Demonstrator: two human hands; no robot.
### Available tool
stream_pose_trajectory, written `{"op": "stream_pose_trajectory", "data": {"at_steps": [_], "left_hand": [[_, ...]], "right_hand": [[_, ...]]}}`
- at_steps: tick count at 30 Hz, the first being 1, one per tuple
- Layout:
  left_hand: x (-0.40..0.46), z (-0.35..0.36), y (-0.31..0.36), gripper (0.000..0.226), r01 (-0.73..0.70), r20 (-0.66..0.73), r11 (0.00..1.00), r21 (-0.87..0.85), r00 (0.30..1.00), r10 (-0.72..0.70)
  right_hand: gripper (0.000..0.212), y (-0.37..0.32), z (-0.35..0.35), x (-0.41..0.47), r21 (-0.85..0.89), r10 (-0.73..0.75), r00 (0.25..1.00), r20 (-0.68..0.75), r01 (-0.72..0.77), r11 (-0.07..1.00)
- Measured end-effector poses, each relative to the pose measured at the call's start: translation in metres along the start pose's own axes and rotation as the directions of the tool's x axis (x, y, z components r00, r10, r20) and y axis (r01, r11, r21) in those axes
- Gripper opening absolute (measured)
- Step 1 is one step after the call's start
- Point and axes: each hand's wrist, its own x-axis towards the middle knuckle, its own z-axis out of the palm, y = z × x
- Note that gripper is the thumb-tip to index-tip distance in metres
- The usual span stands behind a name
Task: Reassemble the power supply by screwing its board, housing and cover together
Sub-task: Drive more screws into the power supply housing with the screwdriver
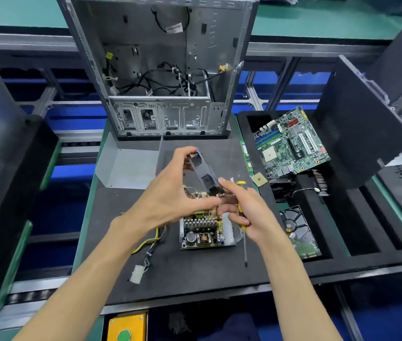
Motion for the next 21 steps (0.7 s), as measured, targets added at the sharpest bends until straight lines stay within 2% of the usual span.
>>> {"op": "stream_pose_trajectory", "data": {"at_steps": [4, 9, 11, 15, 18, 21], "left_hand": [[0.006, 0.013, -0.002, 0.084, -0.029, 0.090, 0.998, -0.050, 0.995, 0.034], [0.000, 0.040, -0.019, 0.085, 0.047, 0.346, 0.999, 0.014, 0.937, -0.049], [-0.002, 0.054, -0.026, 0.088, 0.058, 0.388, 0.998, 0.015, 0.920, -0.059], [0.001, 0.064, -0.033, 0.088, 0.050, 0.343, 0.998, 0.036, 0.937, -0.059], [0.000, 0.070, -0.039, 0.092, 0.053, 0.391, 0.987, 0.151, 0.914, -0.109], [-0.008, 0.086, -0.043, 0.097, 0.057, 0.356, 0.974, 0.220, 0.925, -0.135]], "right_hand": [[0.030, -0.004, -0.020, -0.003, -0.198, -0.035, 0.997, -0.066, 0.021, 0.980], [0.027, 0.010, -0.058, 0.007, -0.349, -0.124, 0.936, -0.331, 0.000, 0.937], [0.026, 0.019, -0.065, 0.011, -0.381, -0.104, 0.939, -0.329, -0.031, 0.924], [0.026, 0.039, -0.064, 0.017, -0.428, -0.015, 0.958, -0.288, -0.115, 0.896], [0.032, 0.045, -0.062, 0.018, -0.402, 0.014, 0.962, -0.273, -0.128, 0.907], [0.039, 0.045, -0.063, 0.020, -0.414, 0.007, 0.962, -0.273, -0.124, 0.902]]}}
